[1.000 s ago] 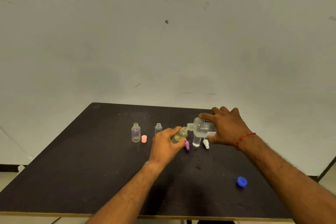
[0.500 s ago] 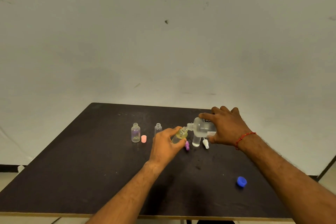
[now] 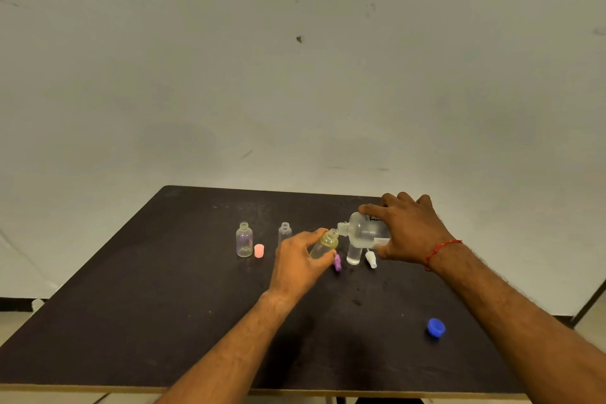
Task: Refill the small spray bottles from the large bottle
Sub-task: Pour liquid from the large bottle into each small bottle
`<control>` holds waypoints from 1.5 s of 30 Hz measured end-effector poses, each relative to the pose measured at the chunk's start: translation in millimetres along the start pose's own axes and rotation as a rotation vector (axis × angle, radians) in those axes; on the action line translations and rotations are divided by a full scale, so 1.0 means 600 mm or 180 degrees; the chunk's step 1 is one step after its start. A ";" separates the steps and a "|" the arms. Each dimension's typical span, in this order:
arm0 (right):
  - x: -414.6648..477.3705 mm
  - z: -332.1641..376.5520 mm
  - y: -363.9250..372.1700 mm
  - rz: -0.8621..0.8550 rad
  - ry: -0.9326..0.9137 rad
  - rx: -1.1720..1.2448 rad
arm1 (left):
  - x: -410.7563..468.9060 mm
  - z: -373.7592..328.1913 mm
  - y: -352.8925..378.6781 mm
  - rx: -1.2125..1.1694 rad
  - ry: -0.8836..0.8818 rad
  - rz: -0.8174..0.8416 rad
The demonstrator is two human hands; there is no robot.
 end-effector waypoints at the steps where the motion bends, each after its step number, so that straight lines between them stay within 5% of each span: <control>1: -0.001 0.000 0.001 0.0010 0.0012 0.0021 | 0.000 -0.001 0.000 -0.0005 0.0012 -0.0007; 18: -0.014 -0.008 0.023 0.0078 0.0140 0.0302 | 0.002 -0.001 0.013 -0.0174 0.0046 0.0004; 31: -0.063 -0.028 0.128 -0.0036 0.0849 0.2173 | 0.029 0.063 0.044 -0.0161 -0.0416 0.0137; 45: -0.089 -0.060 0.205 -0.0365 0.1184 0.2921 | 0.089 0.173 0.107 0.0148 -0.1058 0.0238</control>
Point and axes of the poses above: each hand's wrist, its own x-axis towards the middle knuckle, its own y-axis out of the palm, z = x × y, the point moved 2 cm from there along x, towards the middle knuckle, and after that the axes turned 4 degrees about y, right-handed, at the moved point
